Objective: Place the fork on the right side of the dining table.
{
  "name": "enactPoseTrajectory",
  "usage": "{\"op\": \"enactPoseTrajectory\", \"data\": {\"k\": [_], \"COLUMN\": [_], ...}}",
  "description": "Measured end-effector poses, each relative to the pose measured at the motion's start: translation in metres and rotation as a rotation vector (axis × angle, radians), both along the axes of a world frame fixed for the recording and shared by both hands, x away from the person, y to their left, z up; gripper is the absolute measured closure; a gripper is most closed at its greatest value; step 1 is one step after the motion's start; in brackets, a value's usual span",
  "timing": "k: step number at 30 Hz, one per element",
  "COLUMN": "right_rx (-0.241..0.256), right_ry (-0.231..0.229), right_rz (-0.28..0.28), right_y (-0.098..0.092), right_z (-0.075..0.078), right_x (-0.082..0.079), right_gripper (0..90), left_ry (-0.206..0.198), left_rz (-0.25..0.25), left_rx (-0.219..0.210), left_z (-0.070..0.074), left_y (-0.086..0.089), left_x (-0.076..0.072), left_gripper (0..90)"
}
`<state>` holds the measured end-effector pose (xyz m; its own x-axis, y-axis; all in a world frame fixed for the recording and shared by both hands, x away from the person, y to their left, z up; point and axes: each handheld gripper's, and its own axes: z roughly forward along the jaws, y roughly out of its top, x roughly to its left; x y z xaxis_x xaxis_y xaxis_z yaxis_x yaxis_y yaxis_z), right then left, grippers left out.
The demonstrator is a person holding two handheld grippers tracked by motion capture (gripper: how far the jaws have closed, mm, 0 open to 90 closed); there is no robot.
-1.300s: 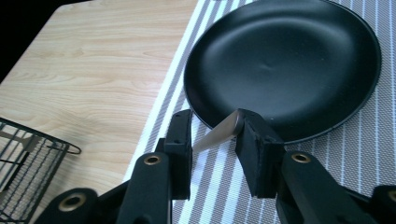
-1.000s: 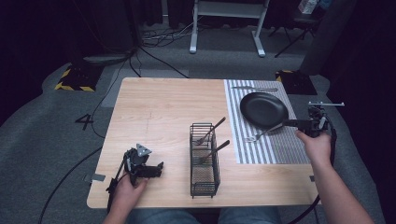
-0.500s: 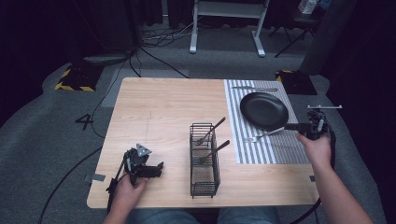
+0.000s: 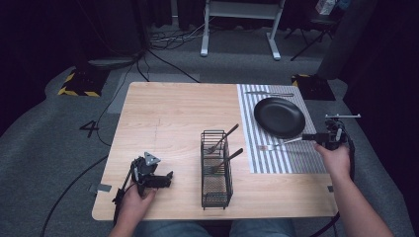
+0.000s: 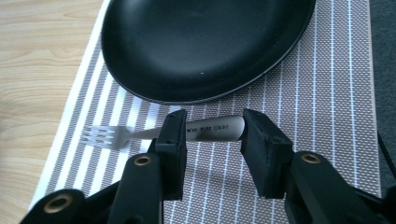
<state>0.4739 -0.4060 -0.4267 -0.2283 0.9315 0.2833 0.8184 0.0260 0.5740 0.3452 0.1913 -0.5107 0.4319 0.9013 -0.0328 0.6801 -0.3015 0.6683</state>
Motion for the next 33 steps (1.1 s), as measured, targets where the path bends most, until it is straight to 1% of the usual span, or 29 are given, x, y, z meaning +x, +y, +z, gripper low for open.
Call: {"op": "enactPoseTrajectory", "data": {"k": [6, 8, 10, 15, 17, 18, 20, 27, 33], "right_rx": [-0.005, -0.01, -0.011, -0.019, -0.025, -0.012, -0.009, -0.015, -0.009], "right_ry": [0.014, 0.028, 0.03, 0.052, 0.059, 0.06, 0.065, 0.064, 0.043], "right_rz": [-0.015, -0.027, -0.028, -0.038, -0.05, -0.052, -0.06, -0.058, -0.045], "right_y": [-0.005, -0.008, -0.009, -0.011, -0.013, -0.015, -0.016, -0.016, -0.014], "right_z": [-0.005, -0.01, -0.011, -0.019, -0.023, -0.025, -0.027, -0.028, -0.023], "right_x": [0.003, 0.005, 0.005, 0.009, 0.011, 0.012, 0.013, 0.013, 0.009], "right_gripper": [60.7, 60.7, 60.7, 60.7, 60.6, 60.6, 60.5, 60.3, 58.9], "left_ry": [0.0, 0.0, 0.0, 0.0, 0.0, 0.0, 0.0, 0.0, 0.0], "left_rz": [0.0, 0.0, 0.0, 0.0, 0.0, 0.001, 0.0, 0.0, 0.0], "left_rx": [-0.001, -0.001, 0.0, -0.001, 0.0, -0.001, 0.0, 0.0, 0.0], "left_z": [0.0, 0.0, 0.0, 0.0, 0.0, 0.0, 0.0, 0.0, 0.0], "left_y": [0.0, 0.0, 0.0, 0.0, 0.0, 0.0, 0.0, 0.0, 0.0], "left_x": [0.0, 0.0, 0.0, 0.0, 0.0, 0.0, 0.0, 0.0, 0.0], "left_gripper": [3.5, 3.5, 3.5, 3.5, 3.5, 3.5, 3.5, 3.5, 3.5]}}
